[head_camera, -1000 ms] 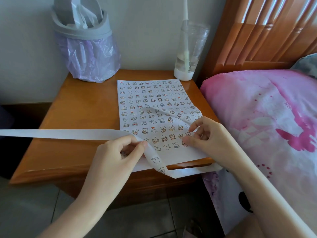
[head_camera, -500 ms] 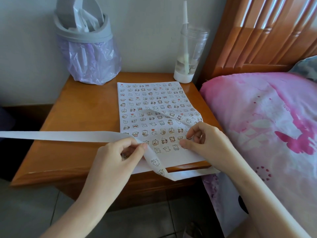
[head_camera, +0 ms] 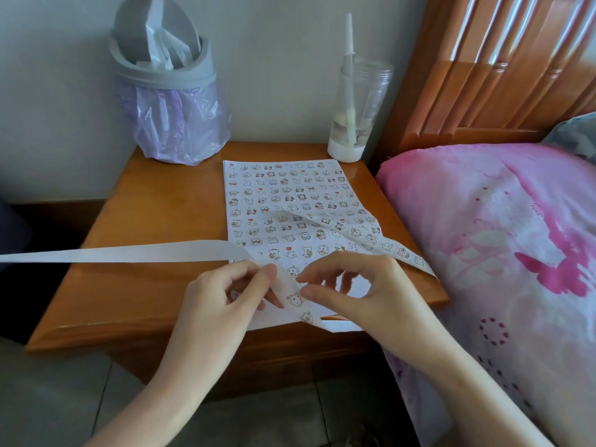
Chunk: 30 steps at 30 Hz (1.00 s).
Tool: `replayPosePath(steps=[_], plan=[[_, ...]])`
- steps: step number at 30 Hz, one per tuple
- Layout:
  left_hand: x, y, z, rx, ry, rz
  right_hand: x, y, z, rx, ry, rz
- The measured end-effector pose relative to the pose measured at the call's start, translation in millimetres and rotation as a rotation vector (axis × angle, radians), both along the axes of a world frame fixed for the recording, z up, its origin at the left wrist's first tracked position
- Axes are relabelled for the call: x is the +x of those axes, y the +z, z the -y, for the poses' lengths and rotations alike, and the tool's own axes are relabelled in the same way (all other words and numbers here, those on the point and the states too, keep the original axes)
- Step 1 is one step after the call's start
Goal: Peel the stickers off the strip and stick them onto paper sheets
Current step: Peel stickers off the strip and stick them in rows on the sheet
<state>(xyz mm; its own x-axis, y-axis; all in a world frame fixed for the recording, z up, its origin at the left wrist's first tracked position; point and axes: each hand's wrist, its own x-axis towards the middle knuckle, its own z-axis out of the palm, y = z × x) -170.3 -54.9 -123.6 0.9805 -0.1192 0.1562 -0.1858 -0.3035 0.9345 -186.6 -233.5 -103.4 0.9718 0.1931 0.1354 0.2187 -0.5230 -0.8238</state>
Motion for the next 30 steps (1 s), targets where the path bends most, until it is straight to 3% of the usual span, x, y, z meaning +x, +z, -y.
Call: replayPosePath(steps=[9, 16, 30], plan=[[-2.4, 3.9, 2.1, -0.043, -0.007, 0.041, 1.2, 0.7, -1.2, 0.056, -0.012, -0.020], [-7.7, 11.9, 9.6, -0.150, -0.041, -0.037, 0.3, 1.7, -0.4, 0.072, -0.032, 0.018], [-5.9, 9.8, 14.2, -0.082, 0.002, 0.000, 0.2, -0.2, -0.6, 0.029, -0.009, 0.079]])
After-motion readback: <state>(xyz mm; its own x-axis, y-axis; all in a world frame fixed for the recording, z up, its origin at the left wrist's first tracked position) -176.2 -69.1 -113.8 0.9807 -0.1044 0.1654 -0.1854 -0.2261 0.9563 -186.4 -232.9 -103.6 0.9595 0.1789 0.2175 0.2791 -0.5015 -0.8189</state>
